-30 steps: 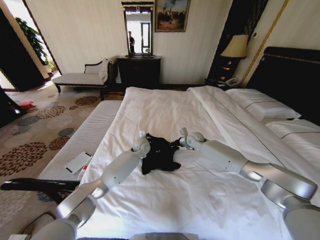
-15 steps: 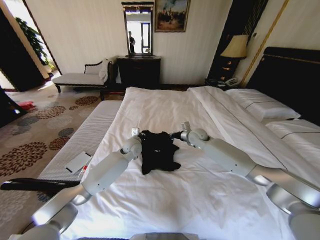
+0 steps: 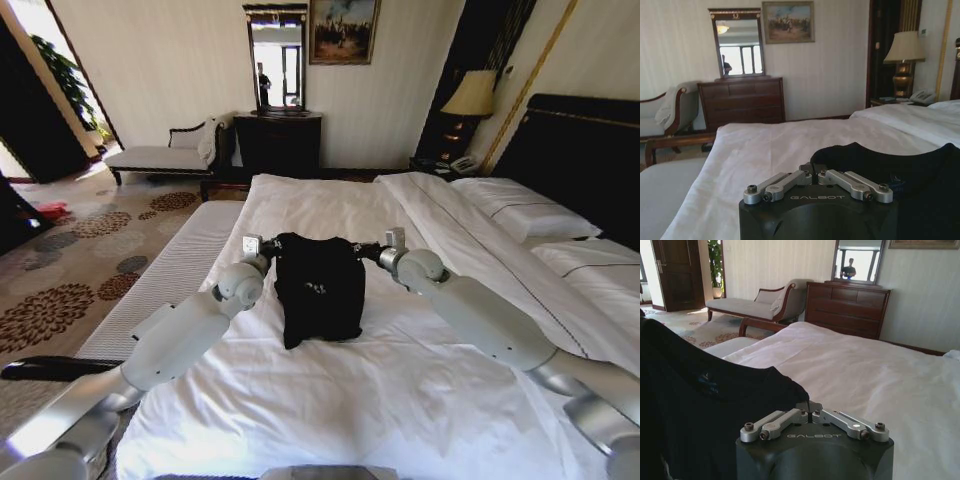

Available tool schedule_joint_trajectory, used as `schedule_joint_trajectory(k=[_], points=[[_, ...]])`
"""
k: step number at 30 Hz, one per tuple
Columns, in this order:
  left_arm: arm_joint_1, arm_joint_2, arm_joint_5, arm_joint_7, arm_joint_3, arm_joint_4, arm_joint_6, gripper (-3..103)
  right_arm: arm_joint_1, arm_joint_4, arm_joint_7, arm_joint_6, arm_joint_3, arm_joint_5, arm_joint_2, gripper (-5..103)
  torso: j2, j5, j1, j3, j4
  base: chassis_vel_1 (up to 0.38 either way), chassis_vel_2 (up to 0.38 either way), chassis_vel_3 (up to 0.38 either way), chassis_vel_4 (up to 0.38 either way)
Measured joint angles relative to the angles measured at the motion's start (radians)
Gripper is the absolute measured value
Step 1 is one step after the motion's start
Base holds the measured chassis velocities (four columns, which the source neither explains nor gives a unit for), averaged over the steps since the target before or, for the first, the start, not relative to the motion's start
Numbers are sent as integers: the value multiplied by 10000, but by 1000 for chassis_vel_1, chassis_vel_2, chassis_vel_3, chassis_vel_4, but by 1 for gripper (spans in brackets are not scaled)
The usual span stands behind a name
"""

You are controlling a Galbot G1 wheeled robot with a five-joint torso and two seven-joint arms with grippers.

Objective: Fold the clothes on the bed.

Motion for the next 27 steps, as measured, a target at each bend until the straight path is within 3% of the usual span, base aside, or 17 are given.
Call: schedule_joint_trajectory(k=[12,19,23,27], points=[[-868,1478,-522,567,-263,-1601,-80,0,-468,1235,-277,860,1333,-230,-957,0,0,0,1,0,0,0,0,0,0],[-338,2949,-1167,1000,-1797,-3199,-13,0,-897,2253,-465,1282,2701,101,-1934,0,1,-1,-1,-1,2,0,0,0,0],[58,3373,-1263,1104,-2334,-3822,10,0,-1159,2605,-583,1366,3152,120,-2281,0,1,-4,-1,0,4,0,0,0,0],[650,4129,-1513,1191,-3300,-4865,-13,0,-2002,3548,-589,1408,4488,262,-2897,0,1,2,-2,-1,-1,0,0,0,0]])
